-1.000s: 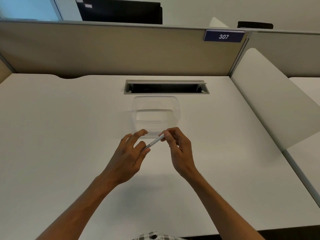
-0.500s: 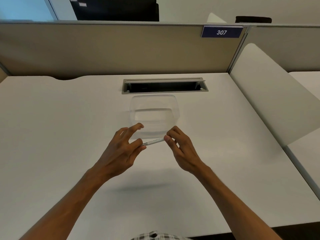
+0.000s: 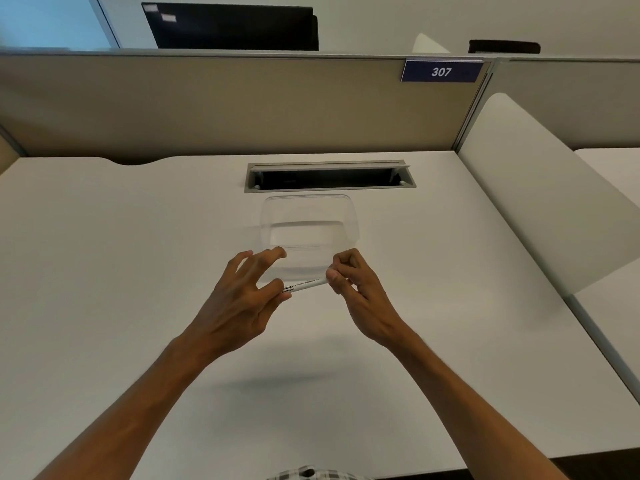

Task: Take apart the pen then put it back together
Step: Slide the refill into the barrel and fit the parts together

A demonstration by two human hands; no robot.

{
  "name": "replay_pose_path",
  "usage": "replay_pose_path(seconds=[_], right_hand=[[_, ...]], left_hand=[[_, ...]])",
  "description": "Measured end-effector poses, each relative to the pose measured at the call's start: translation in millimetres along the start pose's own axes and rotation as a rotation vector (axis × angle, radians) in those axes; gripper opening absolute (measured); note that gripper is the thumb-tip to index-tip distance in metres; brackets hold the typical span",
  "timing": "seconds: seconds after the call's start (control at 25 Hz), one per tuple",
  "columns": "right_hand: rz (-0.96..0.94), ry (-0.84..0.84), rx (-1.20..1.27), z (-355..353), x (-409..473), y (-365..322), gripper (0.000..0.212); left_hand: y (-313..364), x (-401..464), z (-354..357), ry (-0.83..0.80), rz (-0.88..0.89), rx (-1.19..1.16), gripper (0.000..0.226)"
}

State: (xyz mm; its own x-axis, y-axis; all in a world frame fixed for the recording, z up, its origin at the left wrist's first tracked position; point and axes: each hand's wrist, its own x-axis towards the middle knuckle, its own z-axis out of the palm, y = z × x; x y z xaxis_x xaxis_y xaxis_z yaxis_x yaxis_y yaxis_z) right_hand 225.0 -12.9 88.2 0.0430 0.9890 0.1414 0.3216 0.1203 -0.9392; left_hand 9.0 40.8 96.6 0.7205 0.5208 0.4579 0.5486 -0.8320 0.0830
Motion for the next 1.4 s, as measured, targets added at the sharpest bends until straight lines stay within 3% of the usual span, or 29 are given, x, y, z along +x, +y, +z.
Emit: replay_pose_path(seconds=[0.2,0.48,0.72,1.04,1.4], right_hand=[[0.060,0.199,0.142,13,-3,-1,0.031],[0.219,0.276,0.436,25,-5,-6,0.012],[0.436,0.352,0.742,37,-2,-14,0.027],[0.373,0.395,0.674,51,-4,-14,0.034],[0.266,0.458,0.677,38,7,-2,0.032]], left_hand=[[6,-4,7,-0.037,-0.151,-0.162,0.031],[20,-9,28,-0.012,-0.248,-0.298,0.033],[34,-10,42,0.034,-0.330,-0.292,0.037],[30,-12,48,0.036,-0.315,-0.242,0.039],[17,-47,64,-0.076,-0.490,-0.281,0.049]])
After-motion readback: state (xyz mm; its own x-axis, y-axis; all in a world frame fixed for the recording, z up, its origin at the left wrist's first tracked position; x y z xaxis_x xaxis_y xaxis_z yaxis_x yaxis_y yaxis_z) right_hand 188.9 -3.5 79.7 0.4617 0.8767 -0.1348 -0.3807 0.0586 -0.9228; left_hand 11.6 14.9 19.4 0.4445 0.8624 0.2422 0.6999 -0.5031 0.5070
